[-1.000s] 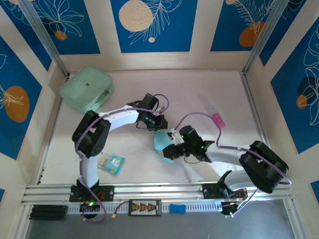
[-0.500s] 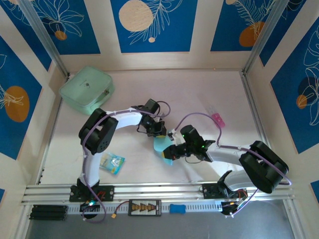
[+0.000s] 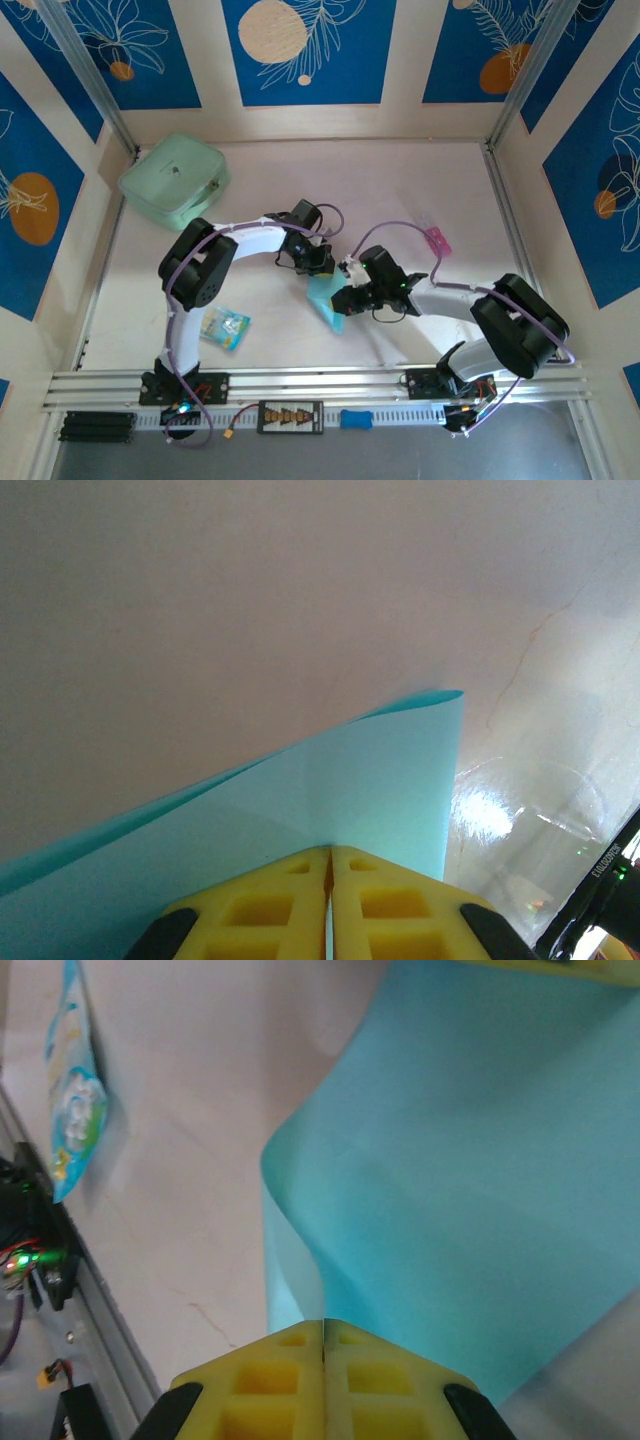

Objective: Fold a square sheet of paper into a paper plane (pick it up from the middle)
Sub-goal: Third fold the triangle at the center of the table.

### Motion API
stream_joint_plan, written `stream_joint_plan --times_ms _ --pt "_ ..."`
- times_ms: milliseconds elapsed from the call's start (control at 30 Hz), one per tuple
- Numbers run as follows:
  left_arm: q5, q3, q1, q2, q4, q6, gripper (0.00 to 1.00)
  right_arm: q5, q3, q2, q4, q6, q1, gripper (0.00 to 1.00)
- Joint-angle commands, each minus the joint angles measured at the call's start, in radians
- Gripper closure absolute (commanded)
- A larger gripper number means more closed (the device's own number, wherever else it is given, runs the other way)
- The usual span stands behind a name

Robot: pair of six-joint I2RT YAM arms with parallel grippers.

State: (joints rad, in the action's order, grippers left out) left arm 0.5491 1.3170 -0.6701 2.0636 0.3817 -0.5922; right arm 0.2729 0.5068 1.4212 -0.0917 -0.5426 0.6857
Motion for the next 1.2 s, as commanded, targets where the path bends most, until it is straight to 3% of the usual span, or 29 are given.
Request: stream_joint_plan --times_ms 0,700,1167 --pt "-0.031 -0.033 -0.012 0.001 0.048 0.021 0.89 -0.06 0.047 0.023 0.083 0.034 -0.004 0.98" --pt "-0.033 -0.06 -0.012 -0.023 0.038 0.013 0.89 -0.129 0.106 0.006 0.273 0.004 0.017 0.98" --pt "-0.03 -0.061 -0.011 -0.023 0.033 0.007 0.89 -0.142 0.141 0.019 0.282 0.023 0.02 0.98"
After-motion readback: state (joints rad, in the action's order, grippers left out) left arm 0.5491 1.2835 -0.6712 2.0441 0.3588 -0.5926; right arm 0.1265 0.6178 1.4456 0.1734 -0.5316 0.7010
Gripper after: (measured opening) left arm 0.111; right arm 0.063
